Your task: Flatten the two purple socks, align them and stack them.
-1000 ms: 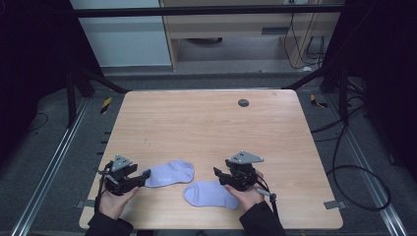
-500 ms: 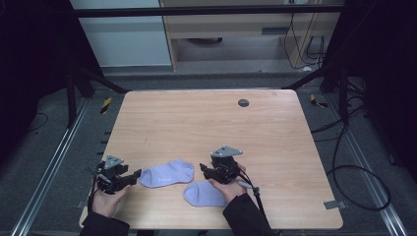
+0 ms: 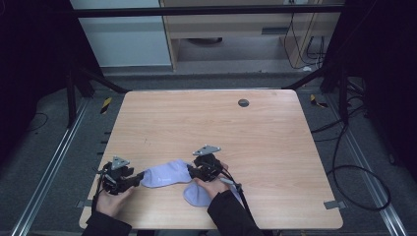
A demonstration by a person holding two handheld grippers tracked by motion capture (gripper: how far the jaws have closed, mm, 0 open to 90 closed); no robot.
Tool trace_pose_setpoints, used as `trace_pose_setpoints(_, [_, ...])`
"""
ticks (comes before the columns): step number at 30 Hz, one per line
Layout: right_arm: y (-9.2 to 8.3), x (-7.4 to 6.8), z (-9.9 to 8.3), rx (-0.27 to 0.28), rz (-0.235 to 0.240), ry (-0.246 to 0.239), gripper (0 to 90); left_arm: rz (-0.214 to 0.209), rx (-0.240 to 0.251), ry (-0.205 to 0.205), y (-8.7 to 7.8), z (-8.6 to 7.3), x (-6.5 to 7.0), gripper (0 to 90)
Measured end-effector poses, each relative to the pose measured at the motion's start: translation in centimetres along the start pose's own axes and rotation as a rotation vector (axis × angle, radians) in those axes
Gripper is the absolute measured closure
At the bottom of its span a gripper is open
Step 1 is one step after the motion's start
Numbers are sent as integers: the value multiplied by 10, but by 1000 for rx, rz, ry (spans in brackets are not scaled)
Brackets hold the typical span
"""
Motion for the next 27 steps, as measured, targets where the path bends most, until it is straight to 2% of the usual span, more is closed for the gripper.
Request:
trace_pose_setpoints(11, [23,-6,-4,-47,-28,-24,581,-16,-28,25,6,-1,4,589])
trace_pose_setpoints(19, [28,-6,-7,-66,-39,-30,640,-32,-51,12,9,-2,5,659])
trace_pose_setpoints(27, [30,-8,-9,-70,-43,-41,747,-50,-62,1,10,0,9,784])
Point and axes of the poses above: each handheld gripper's, and its own axes: y roughly forward along the jaws, z roughly out of its top, x roughly to its right, the point moved 3 cm from there along y, roughly forward along the jaws, and after that the axes turned 11 degrees about y, right-handed, at the moved point
